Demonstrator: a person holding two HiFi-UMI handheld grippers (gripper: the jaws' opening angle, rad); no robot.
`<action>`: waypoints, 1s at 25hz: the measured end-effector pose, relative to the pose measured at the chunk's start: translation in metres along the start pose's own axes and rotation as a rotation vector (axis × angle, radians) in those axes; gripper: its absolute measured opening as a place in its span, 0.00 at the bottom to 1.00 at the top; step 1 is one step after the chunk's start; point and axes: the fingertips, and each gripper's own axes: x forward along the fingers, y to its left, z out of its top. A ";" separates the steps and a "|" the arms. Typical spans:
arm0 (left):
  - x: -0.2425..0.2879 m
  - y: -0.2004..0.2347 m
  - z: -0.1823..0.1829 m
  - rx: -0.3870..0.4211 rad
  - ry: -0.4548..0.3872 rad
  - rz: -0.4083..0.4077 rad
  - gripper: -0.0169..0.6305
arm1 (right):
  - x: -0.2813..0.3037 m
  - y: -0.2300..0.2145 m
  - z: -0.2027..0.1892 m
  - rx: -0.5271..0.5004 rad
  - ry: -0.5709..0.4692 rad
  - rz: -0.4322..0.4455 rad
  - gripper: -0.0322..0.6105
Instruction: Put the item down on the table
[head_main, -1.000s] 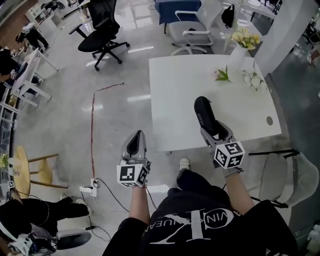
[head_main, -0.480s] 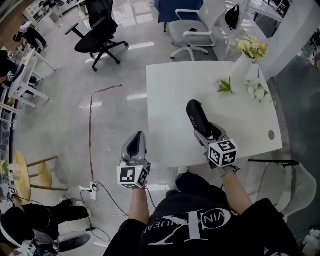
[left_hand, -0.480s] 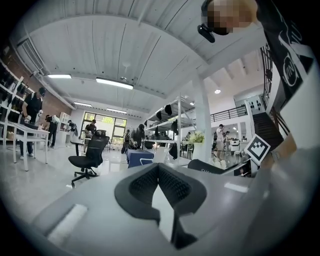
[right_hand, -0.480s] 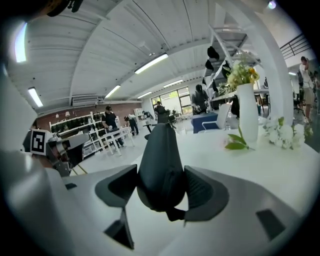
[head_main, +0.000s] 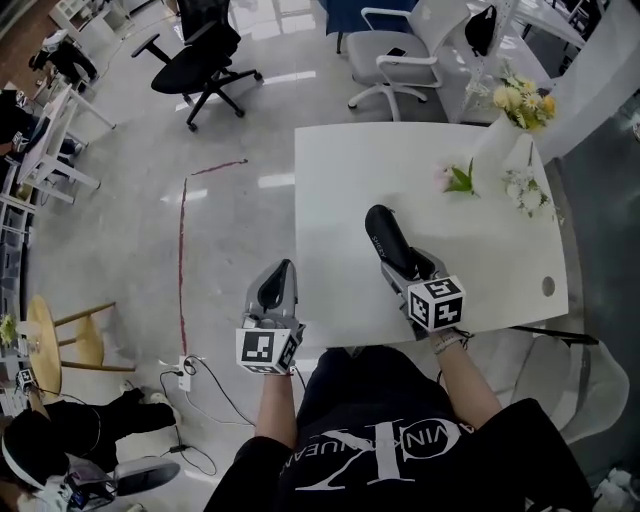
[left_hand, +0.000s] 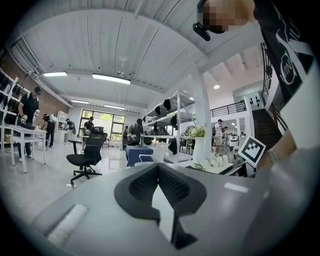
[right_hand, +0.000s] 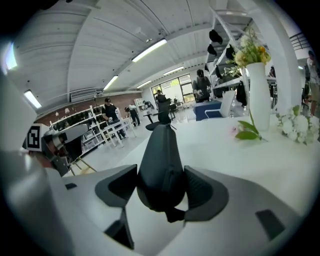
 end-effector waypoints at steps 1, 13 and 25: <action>0.003 0.000 -0.001 -0.003 0.006 -0.007 0.04 | 0.003 0.001 -0.001 0.003 0.010 0.000 0.50; 0.048 0.001 0.001 0.000 0.022 -0.129 0.04 | 0.023 -0.013 -0.004 0.061 0.069 -0.067 0.50; 0.058 0.005 0.002 -0.005 0.027 -0.176 0.04 | 0.029 -0.016 -0.015 0.094 0.109 -0.090 0.50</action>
